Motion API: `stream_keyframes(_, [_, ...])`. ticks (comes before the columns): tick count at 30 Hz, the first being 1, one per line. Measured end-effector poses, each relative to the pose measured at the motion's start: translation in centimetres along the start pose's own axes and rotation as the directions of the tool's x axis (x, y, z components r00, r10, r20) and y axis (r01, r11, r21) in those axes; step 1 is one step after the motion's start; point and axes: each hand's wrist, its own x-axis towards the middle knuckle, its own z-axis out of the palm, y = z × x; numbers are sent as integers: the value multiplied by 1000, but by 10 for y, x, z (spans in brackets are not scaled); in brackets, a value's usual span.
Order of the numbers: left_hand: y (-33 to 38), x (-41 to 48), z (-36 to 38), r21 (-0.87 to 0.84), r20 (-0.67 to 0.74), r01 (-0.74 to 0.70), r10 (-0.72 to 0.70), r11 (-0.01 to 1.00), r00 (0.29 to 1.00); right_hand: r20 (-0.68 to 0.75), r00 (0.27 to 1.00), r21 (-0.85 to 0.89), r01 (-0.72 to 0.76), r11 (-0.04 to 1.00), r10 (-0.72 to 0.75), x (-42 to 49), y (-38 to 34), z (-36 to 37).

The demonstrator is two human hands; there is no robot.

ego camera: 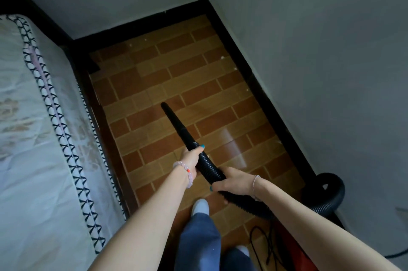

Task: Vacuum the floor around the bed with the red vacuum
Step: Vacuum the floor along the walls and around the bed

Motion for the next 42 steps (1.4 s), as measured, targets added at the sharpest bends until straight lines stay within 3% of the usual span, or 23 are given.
stream_keyframes(6, [19, 0, 1, 34, 82, -15, 12, 999, 997, -11, 1000, 150, 20, 988, -18, 3, -11, -12])
stream_keyframes(13, [27, 8, 37, 52, 135, 85, -91, 995, 987, -7, 1000, 360, 13, 933, -11, 3, -3, -33])
stream_keyframes(18, [37, 21, 89, 155, 161, 110, -135, 982, 978, -45, 998, 513, -12, 859, 40, 8, 14, -72])
stream_keyframes(22, [43, 39, 135, 174, 167, 145, -175, 974, 970, 0, 1000, 638, 12, 770, -15, 10, 23, -103])
stream_keyframes(25, [43, 50, 168, 234, 149, 154, -192, 960, 970, -12, 1000, 668, 24, 744, -22, 13, 32, -124])
stream_keyframes(31, [55, 66, 223, 547, 152, 68, -179, 834, 972, -9, 999, 724, 34, 689, -39, 15, 40, -168])
stream_keyframes(42, [78, 100, 266, 709, 164, 22, -196, 705, 967, -4, 1000, 770, -3, 638, 10, 35, 32, -211])
